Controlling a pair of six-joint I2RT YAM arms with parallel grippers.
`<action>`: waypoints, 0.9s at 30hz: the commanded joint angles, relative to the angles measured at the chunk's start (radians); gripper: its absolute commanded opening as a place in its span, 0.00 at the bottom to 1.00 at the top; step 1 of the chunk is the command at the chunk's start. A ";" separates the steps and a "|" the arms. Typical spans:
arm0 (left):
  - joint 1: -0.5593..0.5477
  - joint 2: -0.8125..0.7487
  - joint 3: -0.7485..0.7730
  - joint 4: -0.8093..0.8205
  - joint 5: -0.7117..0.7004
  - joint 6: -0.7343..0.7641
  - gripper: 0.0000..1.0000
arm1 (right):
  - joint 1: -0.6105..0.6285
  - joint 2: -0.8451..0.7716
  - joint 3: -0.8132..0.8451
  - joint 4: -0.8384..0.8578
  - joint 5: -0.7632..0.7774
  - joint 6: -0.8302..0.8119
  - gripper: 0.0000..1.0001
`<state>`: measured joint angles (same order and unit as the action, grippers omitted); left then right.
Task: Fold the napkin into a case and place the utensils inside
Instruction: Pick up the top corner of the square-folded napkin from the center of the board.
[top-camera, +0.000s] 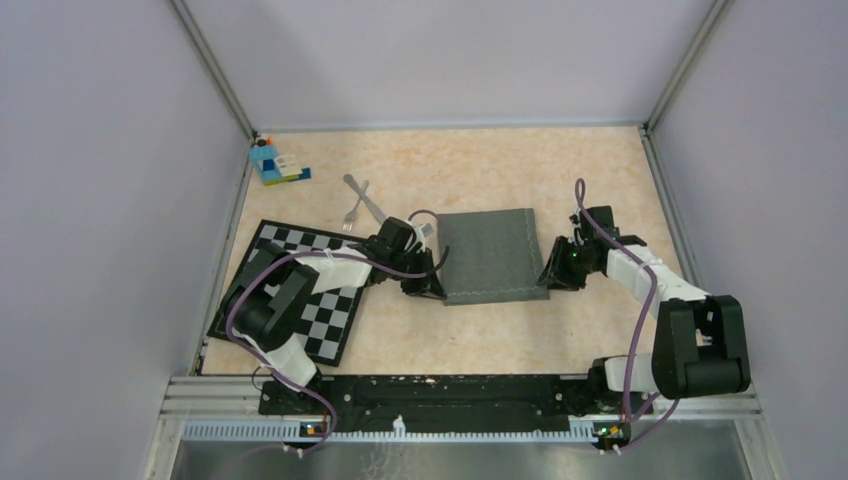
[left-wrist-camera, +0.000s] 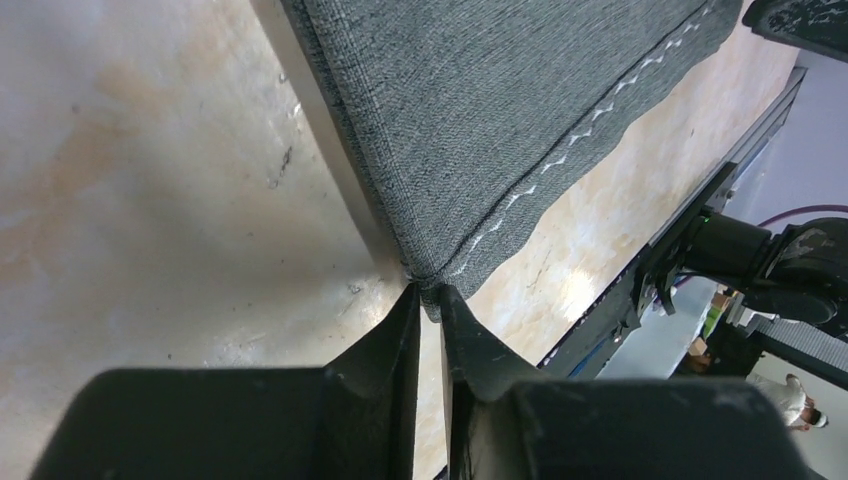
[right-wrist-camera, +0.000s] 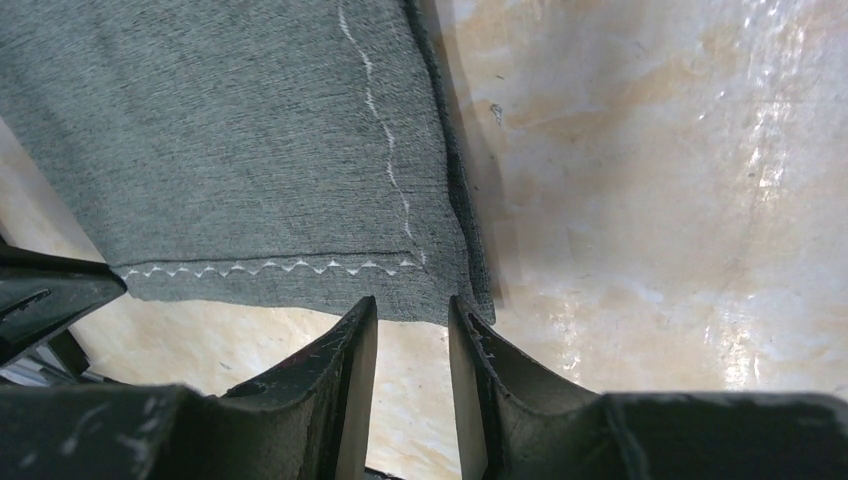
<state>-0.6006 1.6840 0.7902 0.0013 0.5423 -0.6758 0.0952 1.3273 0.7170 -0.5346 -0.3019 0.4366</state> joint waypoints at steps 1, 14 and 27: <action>-0.009 -0.025 -0.025 0.026 0.010 0.003 0.17 | -0.011 0.003 -0.011 0.021 0.020 0.021 0.32; -0.011 -0.050 0.002 -0.056 -0.022 0.040 0.28 | -0.012 0.001 -0.004 0.013 0.058 0.026 0.33; -0.010 -0.123 -0.011 0.073 0.017 -0.037 0.09 | -0.012 0.022 -0.008 0.028 0.046 0.016 0.33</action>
<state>-0.6086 1.5047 0.7731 0.0196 0.5362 -0.6895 0.0887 1.3403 0.7006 -0.5278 -0.2527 0.4561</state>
